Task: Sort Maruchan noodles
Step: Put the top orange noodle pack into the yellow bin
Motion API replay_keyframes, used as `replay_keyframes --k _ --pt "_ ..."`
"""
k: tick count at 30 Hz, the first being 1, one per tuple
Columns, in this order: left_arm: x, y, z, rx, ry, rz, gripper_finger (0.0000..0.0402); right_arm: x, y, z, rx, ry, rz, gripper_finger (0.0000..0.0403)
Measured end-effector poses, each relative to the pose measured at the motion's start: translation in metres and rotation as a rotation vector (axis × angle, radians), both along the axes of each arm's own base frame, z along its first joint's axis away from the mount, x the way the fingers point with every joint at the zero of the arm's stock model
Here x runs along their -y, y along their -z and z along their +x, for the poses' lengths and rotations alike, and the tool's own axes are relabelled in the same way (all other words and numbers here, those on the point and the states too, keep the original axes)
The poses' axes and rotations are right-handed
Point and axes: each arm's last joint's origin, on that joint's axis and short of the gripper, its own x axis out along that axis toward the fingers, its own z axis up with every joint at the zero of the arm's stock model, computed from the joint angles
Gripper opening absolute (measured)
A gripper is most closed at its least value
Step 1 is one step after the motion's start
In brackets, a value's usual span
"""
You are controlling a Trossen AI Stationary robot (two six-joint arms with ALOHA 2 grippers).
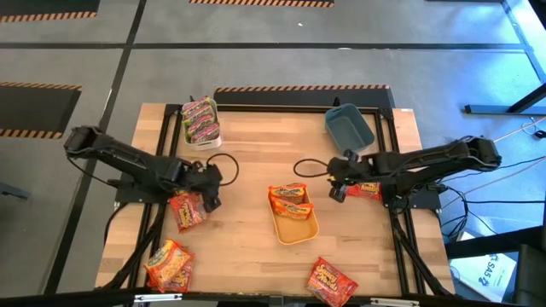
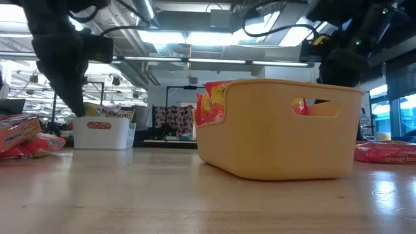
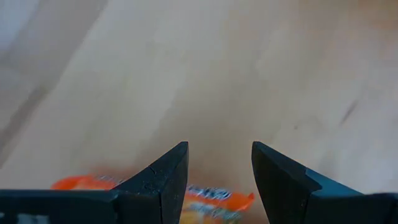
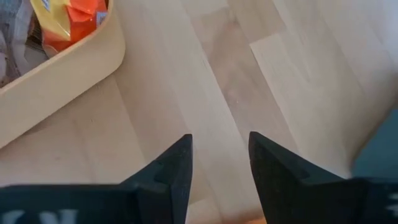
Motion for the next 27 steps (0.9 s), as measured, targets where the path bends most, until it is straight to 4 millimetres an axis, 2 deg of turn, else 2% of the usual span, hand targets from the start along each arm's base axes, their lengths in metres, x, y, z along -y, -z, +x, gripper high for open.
replay_keyframes --k 3,8,27 --pt "-0.008 -0.003 -0.002 -0.156 -0.066 0.001 0.0169 0.0 0.003 0.002 -0.014 0.0 -0.001 0.0138" --pt "-0.018 -0.002 -0.005 -0.306 -0.157 -0.049 0.0169 0.0 0.005 0.002 -0.026 0.0 -0.001 0.0138" --pt "-0.017 -0.001 -0.016 -0.428 -0.289 -0.157 0.0169 0.0 0.004 0.002 -0.025 -0.007 -0.007 0.0138"
